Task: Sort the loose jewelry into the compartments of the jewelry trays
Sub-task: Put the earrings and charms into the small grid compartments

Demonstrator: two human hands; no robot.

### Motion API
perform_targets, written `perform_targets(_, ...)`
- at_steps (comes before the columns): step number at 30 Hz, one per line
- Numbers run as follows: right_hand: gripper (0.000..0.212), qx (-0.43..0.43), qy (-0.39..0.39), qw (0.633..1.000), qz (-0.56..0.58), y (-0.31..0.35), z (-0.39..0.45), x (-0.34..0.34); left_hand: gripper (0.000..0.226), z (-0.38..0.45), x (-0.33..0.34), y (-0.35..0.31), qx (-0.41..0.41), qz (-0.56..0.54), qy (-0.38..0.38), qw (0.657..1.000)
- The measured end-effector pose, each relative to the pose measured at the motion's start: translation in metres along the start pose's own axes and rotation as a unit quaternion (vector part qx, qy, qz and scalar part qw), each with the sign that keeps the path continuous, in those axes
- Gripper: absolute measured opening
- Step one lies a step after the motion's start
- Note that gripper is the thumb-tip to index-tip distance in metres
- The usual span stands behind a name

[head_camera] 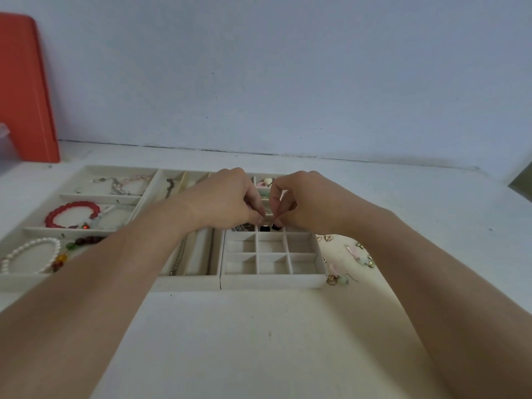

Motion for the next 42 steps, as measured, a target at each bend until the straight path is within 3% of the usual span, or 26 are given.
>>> perform_targets(17, 0.009, 0.026, -0.017, 0.996, -0.080, -0.005, 0.001, -0.004, 0.006, -0.001, 0.009, -0.007, 0.015, 0.000, 0.020, 1.000)
perform_targets(24, 0.014, 0.035, -0.005, 0.995, -0.092, -0.005, 0.001, 0.003, 0.023, -0.002, 0.013, -0.011, 0.018, 0.014, 0.017, 1.000)
perform_targets(42, 0.011, 0.042, -0.006, 0.992, -0.118, -0.005, 0.001, 0.006, 0.017, -0.004, 0.008, -0.012, -0.002, 0.031, -0.007, 0.999)
Point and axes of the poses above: each hand's wrist, its own z-axis towards the middle knuckle, its own x-axis out of the palm, y = z × x, the point moved 8 cm from there along z, towards the middle knuckle, and after that the axes turned 5 degrees about z, right-handed, at the moved point
